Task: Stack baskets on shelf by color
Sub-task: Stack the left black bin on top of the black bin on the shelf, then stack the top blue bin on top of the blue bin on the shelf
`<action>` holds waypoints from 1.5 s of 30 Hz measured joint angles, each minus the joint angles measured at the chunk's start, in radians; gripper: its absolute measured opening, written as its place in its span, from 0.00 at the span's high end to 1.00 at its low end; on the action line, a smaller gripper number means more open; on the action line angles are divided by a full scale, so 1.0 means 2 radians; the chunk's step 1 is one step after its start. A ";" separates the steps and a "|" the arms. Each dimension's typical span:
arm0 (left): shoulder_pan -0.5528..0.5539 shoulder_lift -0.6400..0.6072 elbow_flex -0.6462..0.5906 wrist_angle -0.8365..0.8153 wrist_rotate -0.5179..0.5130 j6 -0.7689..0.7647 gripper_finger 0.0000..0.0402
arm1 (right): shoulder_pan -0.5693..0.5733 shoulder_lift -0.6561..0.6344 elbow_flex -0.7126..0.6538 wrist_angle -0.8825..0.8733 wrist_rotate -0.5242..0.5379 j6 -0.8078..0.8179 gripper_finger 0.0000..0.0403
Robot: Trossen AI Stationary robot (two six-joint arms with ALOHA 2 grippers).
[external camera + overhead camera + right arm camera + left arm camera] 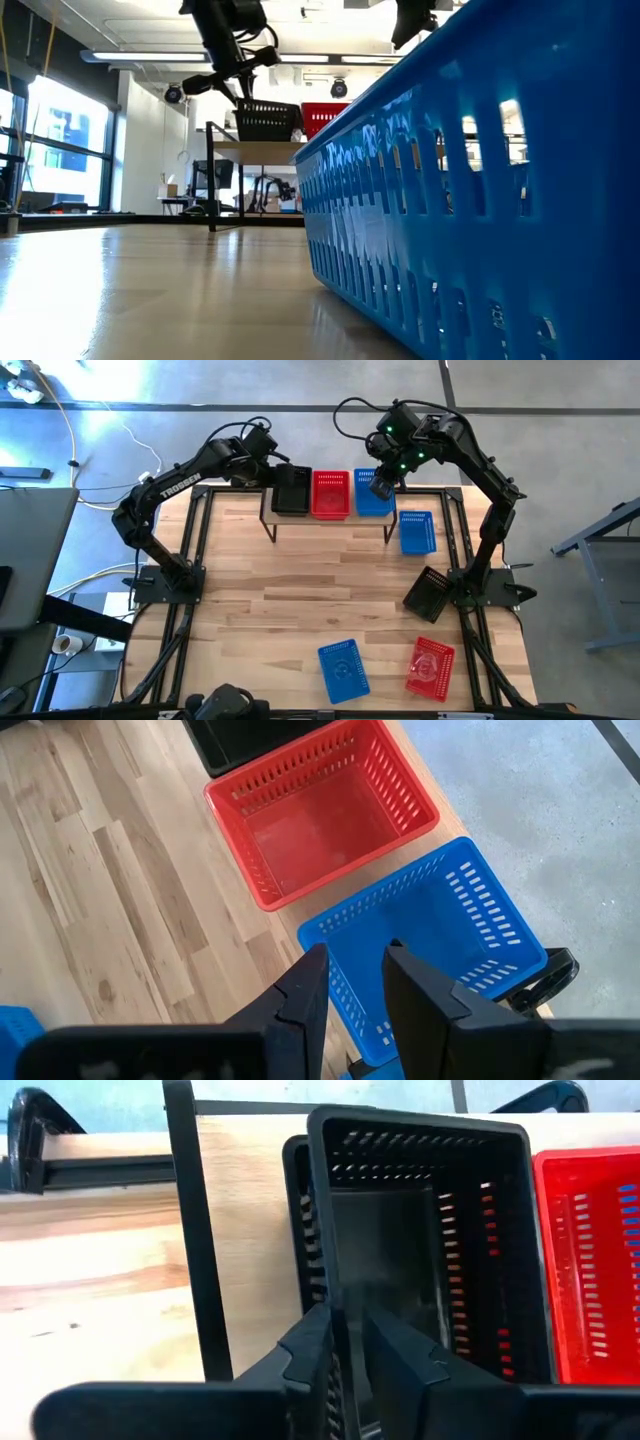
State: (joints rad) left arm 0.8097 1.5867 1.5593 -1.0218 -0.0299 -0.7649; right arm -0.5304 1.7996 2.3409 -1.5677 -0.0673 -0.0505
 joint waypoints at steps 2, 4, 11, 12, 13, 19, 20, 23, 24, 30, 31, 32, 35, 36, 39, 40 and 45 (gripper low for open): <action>0.000 0.000 0.000 0.000 0.000 0.007 0.84 | 0.000 0.000 0.000 0.000 0.000 0.000 0.79; 0.001 0.000 0.000 0.000 0.000 0.008 0.81 | 0.000 0.000 0.000 0.000 0.000 0.004 0.79; 0.013 -0.002 0.000 0.000 0.000 0.022 0.77 | 0.000 0.000 0.000 -0.002 0.000 0.004 0.79; 0.016 -0.002 0.000 0.000 0.000 0.024 0.77 | 0.000 0.000 0.000 -0.002 0.000 0.004 0.79; 0.018 -0.003 0.000 0.000 0.000 0.026 0.77 | 0.000 0.000 0.000 -0.002 0.000 0.004 0.79; 0.025 -0.020 0.000 0.001 0.000 0.060 0.77 | 0.000 0.000 0.000 -0.002 0.000 0.010 0.79; 0.025 -0.025 0.000 0.002 0.000 0.069 0.77 | 0.000 0.000 0.000 -0.002 0.000 0.016 0.79; 0.025 -0.043 0.000 0.022 0.000 0.100 0.77 | 0.000 0.000 0.000 -0.002 0.000 0.038 0.79; 0.024 -0.049 0.000 0.031 0.000 0.113 0.77 | 0.001 0.000 0.000 -0.002 0.000 0.044 0.79; 0.009 -0.088 0.000 0.074 0.009 0.202 0.77 | 0.012 0.000 0.000 -0.002 0.021 0.099 0.79; 0.006 -0.094 0.000 0.078 0.014 0.219 0.77 | 0.015 0.000 0.000 -0.002 0.030 0.108 0.79; 0.003 -0.100 0.000 0.081 0.019 0.236 0.77 | 0.018 0.000 0.000 -0.002 0.040 0.118 0.79; -0.009 -0.114 0.000 0.081 0.024 0.278 0.77 | 0.028 0.000 0.000 -0.002 0.072 0.140 0.79; -0.012 -0.118 0.000 0.081 0.024 0.288 0.77 | 0.032 0.000 0.000 -0.002 0.083 0.145 0.79; -0.024 -0.126 0.000 0.079 0.025 0.320 0.77 | 0.044 0.000 0.000 -0.002 0.120 0.162 0.79; -0.028 -0.129 0.000 0.079 0.025 0.327 0.77 | 0.047 0.000 0.000 -0.002 0.131 0.169 0.79; -0.043 -0.133 0.000 0.078 0.026 0.346 0.78 | 0.062 -0.004 0.000 -0.002 0.155 0.205 0.79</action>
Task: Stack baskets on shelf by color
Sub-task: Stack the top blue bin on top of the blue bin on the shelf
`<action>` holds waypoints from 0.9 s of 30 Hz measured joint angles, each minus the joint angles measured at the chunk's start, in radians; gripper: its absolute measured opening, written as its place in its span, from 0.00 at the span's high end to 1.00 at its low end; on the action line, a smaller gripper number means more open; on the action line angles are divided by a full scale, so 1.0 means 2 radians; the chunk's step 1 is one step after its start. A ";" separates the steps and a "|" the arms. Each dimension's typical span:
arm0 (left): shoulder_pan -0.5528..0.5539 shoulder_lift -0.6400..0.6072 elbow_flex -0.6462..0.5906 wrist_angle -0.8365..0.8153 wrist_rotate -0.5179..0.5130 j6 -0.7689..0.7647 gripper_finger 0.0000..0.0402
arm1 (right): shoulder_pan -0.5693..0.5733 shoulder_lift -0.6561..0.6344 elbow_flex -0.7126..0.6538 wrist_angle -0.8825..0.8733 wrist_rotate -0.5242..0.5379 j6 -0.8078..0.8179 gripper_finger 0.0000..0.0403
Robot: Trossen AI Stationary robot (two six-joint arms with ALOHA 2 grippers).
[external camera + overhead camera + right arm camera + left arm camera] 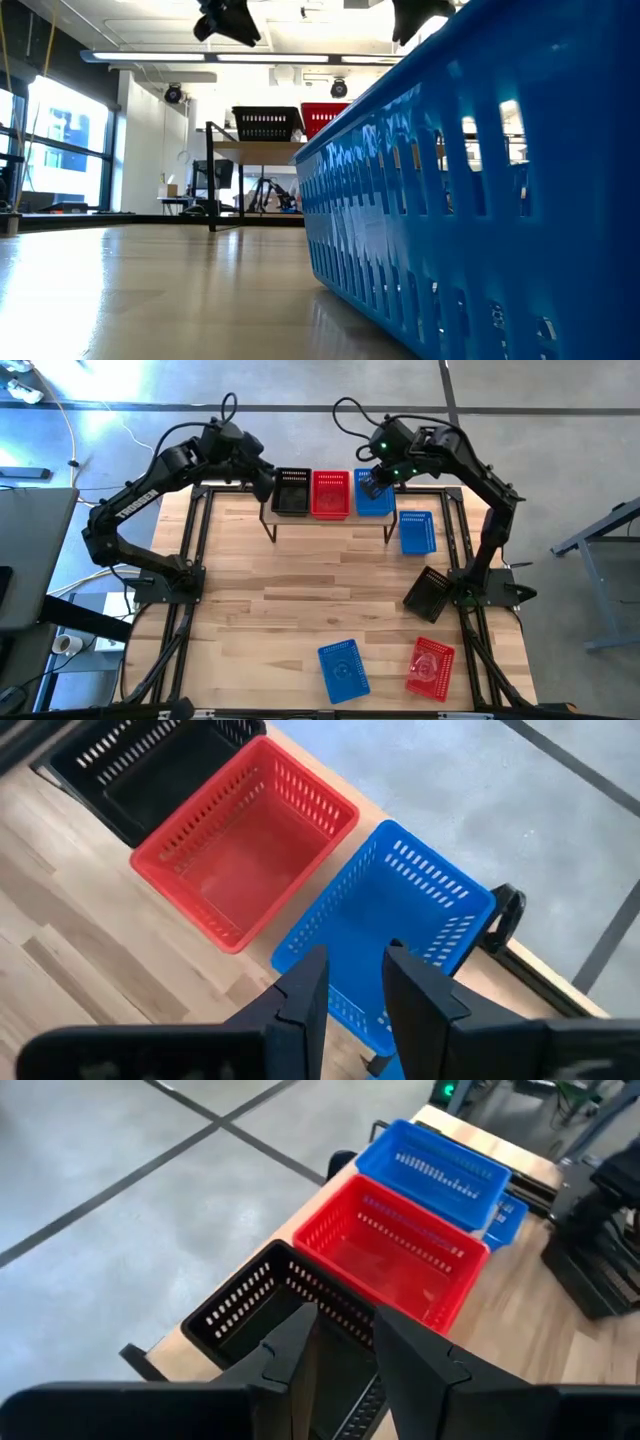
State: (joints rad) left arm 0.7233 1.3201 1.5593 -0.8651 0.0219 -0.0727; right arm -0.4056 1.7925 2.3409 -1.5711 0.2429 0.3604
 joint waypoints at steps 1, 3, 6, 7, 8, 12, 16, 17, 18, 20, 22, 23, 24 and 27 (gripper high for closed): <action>-0.002 0.000 0.000 -0.001 0.000 0.005 0.78 | 0.003 -0.001 0.000 0.000 0.000 0.007 0.79; -0.003 0.000 0.000 -0.003 0.000 0.016 0.78 | 0.013 -0.003 0.000 0.000 0.001 0.025 0.79; -0.003 0.000 0.000 -0.003 0.001 0.021 0.78 | 0.034 -0.003 0.000 0.000 0.000 0.047 0.79; -0.003 0.000 0.000 -0.003 0.003 0.021 0.78 | 0.043 -0.003 0.000 0.000 0.000 0.054 0.79; -0.003 0.000 0.000 -0.003 0.005 0.022 0.78 | 0.050 -0.003 0.000 0.000 0.000 0.061 0.79; -0.003 0.000 0.000 -0.003 0.010 0.038 0.78 | 0.086 -0.003 0.000 0.000 0.001 0.097 0.79; -0.003 0.000 0.000 -0.007 0.010 0.055 0.78 | 0.123 -0.003 0.000 0.000 0.021 0.124 0.79; -0.003 0.000 0.000 -0.008 0.010 0.059 0.78 | 0.130 -0.003 -0.002 0.001 0.028 0.131 0.79; -0.003 0.000 0.000 -0.009 0.010 0.063 0.78 | 0.138 -0.004 -0.008 0.001 0.036 0.138 0.79; -0.003 0.000 0.000 -0.011 0.010 0.065 0.78 | 0.149 -0.012 -0.031 0.001 0.043 0.152 0.79; -0.003 0.000 0.000 -0.011 0.010 0.066 0.78 | 0.158 -0.026 -0.065 0.000 0.047 0.162 0.79; -0.002 0.000 0.000 -0.011 0.010 0.068 0.78 | 0.163 -0.035 -0.083 0.000 0.051 0.172 0.79; -0.002 0.000 0.000 -0.011 0.010 0.071 0.78 | 0.167 -0.044 -0.101 0.000 0.056 0.183 0.79; -0.002 0.000 0.000 -0.011 0.010 0.078 0.78 | 0.179 -0.075 -0.158 0.000 0.063 0.226 0.79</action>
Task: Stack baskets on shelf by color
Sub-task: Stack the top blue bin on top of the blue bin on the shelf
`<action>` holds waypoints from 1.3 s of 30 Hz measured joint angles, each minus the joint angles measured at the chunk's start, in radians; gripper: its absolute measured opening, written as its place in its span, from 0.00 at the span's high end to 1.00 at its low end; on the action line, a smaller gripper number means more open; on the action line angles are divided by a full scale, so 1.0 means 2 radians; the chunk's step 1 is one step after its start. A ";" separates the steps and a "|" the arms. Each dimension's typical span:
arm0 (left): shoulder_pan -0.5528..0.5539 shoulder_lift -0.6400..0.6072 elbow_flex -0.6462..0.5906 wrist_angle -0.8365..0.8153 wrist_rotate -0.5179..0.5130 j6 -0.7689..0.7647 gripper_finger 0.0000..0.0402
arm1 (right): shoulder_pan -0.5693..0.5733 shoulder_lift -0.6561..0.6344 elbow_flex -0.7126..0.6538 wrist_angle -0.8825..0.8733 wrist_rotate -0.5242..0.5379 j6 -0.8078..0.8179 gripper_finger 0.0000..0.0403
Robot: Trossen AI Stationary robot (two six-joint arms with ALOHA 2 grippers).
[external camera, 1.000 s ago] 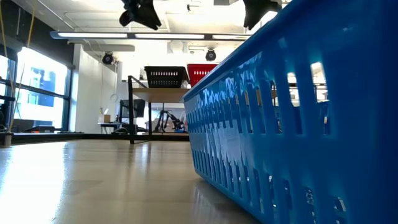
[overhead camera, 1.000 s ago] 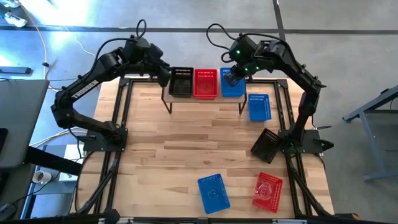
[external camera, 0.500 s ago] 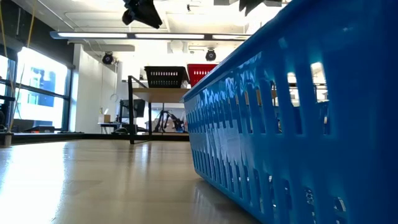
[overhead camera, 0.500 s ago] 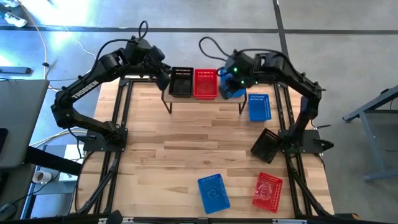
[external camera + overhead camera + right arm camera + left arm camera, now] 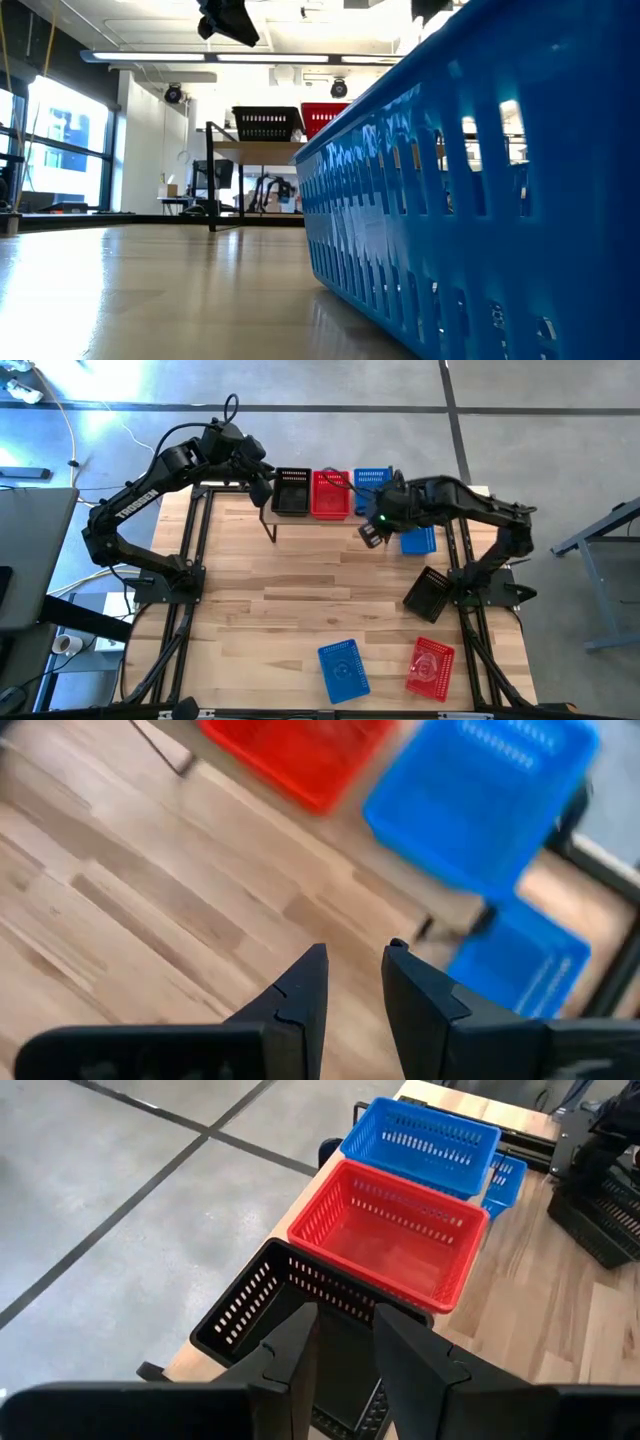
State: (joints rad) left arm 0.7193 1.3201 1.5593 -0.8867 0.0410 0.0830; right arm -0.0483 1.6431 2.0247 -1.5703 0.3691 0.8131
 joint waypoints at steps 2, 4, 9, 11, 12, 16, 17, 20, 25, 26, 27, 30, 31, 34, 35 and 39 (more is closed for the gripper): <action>0.000 0.000 0.000 0.000 0.000 0.000 0.78 | 0.004 -0.026 -0.040 0.000 0.000 0.031 0.79; 0.000 0.000 0.000 0.000 0.000 0.000 0.78 | 0.005 -0.057 -0.079 0.000 0.002 0.059 0.79; 0.000 0.000 0.000 0.000 -0.002 0.000 0.78 | -0.003 -0.128 -0.168 -0.001 0.016 0.122 0.79; 0.000 0.000 0.000 0.001 -0.002 0.000 0.78 | -0.012 -0.155 -0.199 -0.001 0.017 0.139 0.79; 0.000 0.000 0.000 0.001 -0.002 0.000 0.78 | -0.018 -0.168 -0.214 -0.001 0.017 0.146 0.79; 0.000 0.000 0.000 0.002 -0.002 -0.001 0.78 | -0.049 -0.209 -0.269 0.000 0.017 0.168 0.79; 0.000 0.000 0.000 0.002 -0.002 -0.001 0.78 | -0.058 -0.218 -0.280 0.000 0.017 0.170 0.79; 0.000 0.000 0.000 0.002 -0.002 -0.001 0.78 | -0.087 -0.237 -0.307 0.002 0.021 0.167 0.79; 0.000 0.000 0.000 0.010 -0.002 -0.023 0.78 | -0.149 -0.253 -0.345 0.009 0.019 0.132 0.76; 0.000 0.000 0.000 0.012 -0.002 -0.023 0.78 | -0.161 -0.253 -0.353 0.013 0.015 0.126 0.74; 0.000 0.000 0.000 0.012 -0.002 -0.023 0.78 | -0.175 -0.253 -0.361 0.016 0.010 0.120 0.72; 0.000 0.000 0.000 0.012 -0.002 -0.024 0.78 | -0.216 -0.253 -0.393 0.033 -0.004 0.100 0.67; 0.000 0.000 0.000 0.012 -0.002 -0.023 0.78 | -0.230 -0.253 -0.405 0.042 -0.012 0.093 0.66; 0.000 0.000 0.000 0.012 -0.002 -0.023 0.78 | -0.271 -0.253 -0.440 0.068 -0.039 0.063 0.64; 0.000 0.000 0.000 0.012 -0.002 -0.023 0.78 | -0.283 -0.253 -0.452 0.082 -0.048 0.054 0.64; 0.000 0.000 0.000 0.012 -0.002 -0.023 0.78 | -0.323 -0.252 -0.491 0.134 -0.072 0.034 0.64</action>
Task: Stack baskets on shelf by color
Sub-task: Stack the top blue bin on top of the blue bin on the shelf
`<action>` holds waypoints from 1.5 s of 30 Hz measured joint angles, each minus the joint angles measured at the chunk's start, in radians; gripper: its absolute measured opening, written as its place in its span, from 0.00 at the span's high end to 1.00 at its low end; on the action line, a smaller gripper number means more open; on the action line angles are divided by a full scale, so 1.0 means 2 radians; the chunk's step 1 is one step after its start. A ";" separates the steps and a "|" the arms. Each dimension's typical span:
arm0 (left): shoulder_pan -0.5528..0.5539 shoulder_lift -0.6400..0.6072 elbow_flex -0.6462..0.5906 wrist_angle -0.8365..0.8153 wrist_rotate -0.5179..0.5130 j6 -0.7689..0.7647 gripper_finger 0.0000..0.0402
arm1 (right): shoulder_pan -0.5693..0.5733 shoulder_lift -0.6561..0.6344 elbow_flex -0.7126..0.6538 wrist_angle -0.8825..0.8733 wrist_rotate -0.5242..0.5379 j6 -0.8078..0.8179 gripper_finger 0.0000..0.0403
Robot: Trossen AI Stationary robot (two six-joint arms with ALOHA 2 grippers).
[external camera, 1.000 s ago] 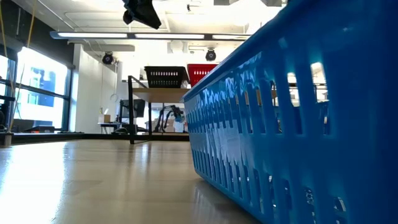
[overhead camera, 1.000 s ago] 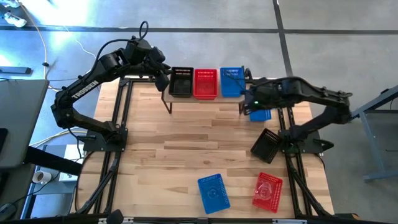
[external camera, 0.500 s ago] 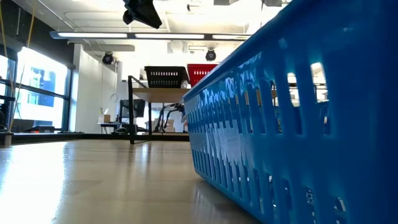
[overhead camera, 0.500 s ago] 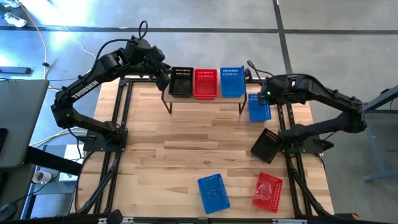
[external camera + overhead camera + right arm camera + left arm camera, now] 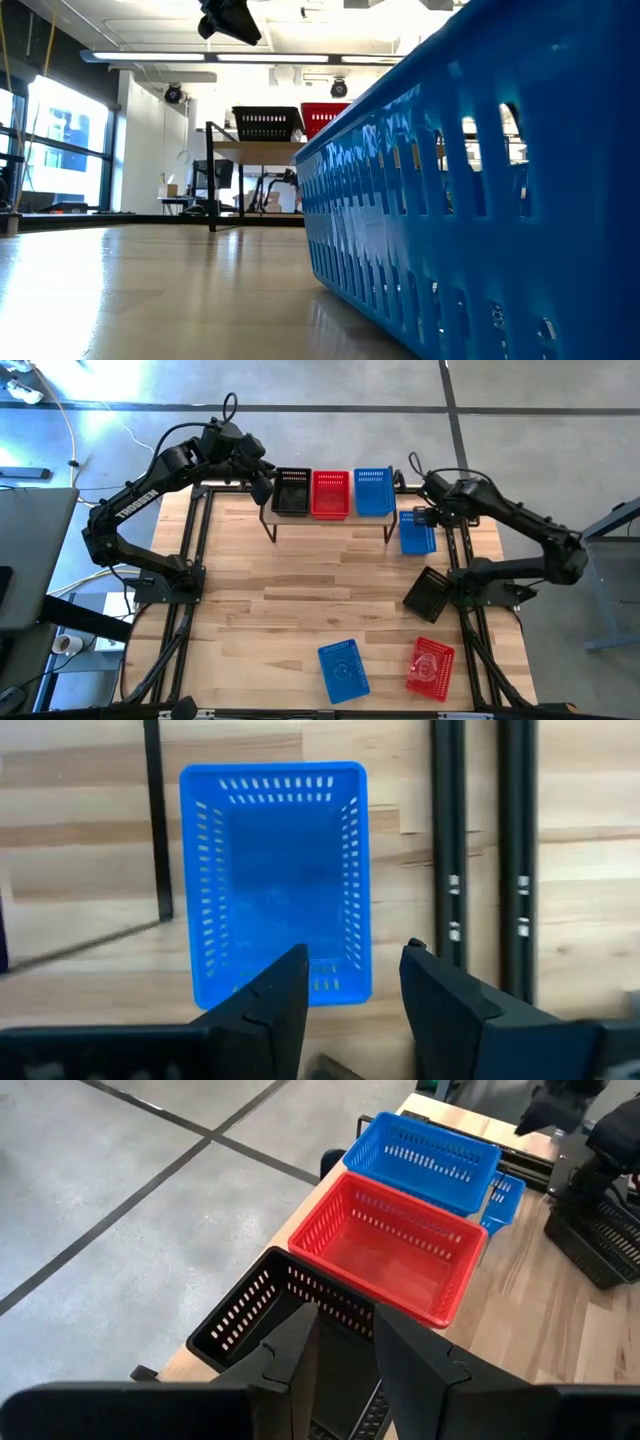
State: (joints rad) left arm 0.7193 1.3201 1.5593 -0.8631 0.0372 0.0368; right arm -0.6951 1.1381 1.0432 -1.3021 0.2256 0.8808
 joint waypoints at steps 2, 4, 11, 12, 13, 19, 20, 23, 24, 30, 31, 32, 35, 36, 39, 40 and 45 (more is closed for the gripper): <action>0.000 0.000 0.000 0.000 0.000 0.000 0.78 | -0.017 0.000 -0.014 0.021 -0.011 -0.006 0.64; 0.000 0.000 0.000 0.000 0.000 0.000 0.78 | -0.032 0.000 -0.026 0.039 -0.017 -0.013 0.64; 0.000 0.000 0.000 0.000 0.000 0.000 0.78 | -0.072 0.000 -0.068 0.093 -0.032 -0.015 0.64; 0.000 0.000 0.000 0.000 0.000 0.000 0.78 | -0.076 0.000 -0.074 0.098 -0.032 -0.017 0.64; 0.000 0.000 0.000 0.000 0.000 0.000 0.78 | -0.079 0.000 -0.080 0.102 -0.033 -0.017 0.64; 0.000 0.000 0.000 0.000 0.000 0.000 0.78 | -0.089 0.000 -0.108 0.133 -0.037 -0.017 0.64; 0.000 0.000 0.000 0.000 0.000 0.000 0.78 | -0.089 0.000 -0.114 0.139 -0.040 -0.017 0.64; 0.000 0.000 0.000 0.000 0.000 0.000 0.78 | -0.089 0.001 -0.135 0.149 -0.043 -0.013 0.64; 0.000 0.000 0.000 0.000 0.000 0.000 0.78 | -0.089 0.001 -0.143 0.155 -0.046 -0.009 0.64; 0.000 0.000 0.000 0.000 0.000 0.000 0.78 | -0.087 0.001 -0.186 0.202 -0.071 0.009 0.64; 0.000 0.000 0.000 0.000 0.000 0.001 0.78 | -0.087 0.001 -0.191 0.204 -0.072 0.011 0.64; 0.000 0.000 0.000 0.000 0.000 0.001 0.78 | -0.088 0.001 -0.195 0.204 -0.072 0.014 0.64; 0.000 0.000 0.000 0.000 0.000 0.001 0.78 | -0.088 0.001 -0.204 0.204 -0.069 0.017 0.64; 0.000 0.000 0.000 0.000 0.000 0.001 0.78 | -0.087 0.001 -0.207 0.205 -0.068 0.017 0.64; 0.000 0.000 0.000 0.000 0.000 0.000 0.78 | -0.087 0.001 -0.214 0.209 -0.072 0.019 0.64; 0.000 0.000 0.000 0.000 0.000 0.000 0.78 | -0.087 0.001 -0.216 0.212 -0.074 0.019 0.64; 0.000 0.000 0.000 0.000 0.000 0.000 0.78 | -0.087 0.001 -0.220 0.227 -0.066 0.019 0.66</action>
State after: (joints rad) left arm 0.7193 1.3201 1.5593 -0.8639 0.0372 0.0376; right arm -0.8700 1.1397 0.6037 -0.8472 0.0934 0.9191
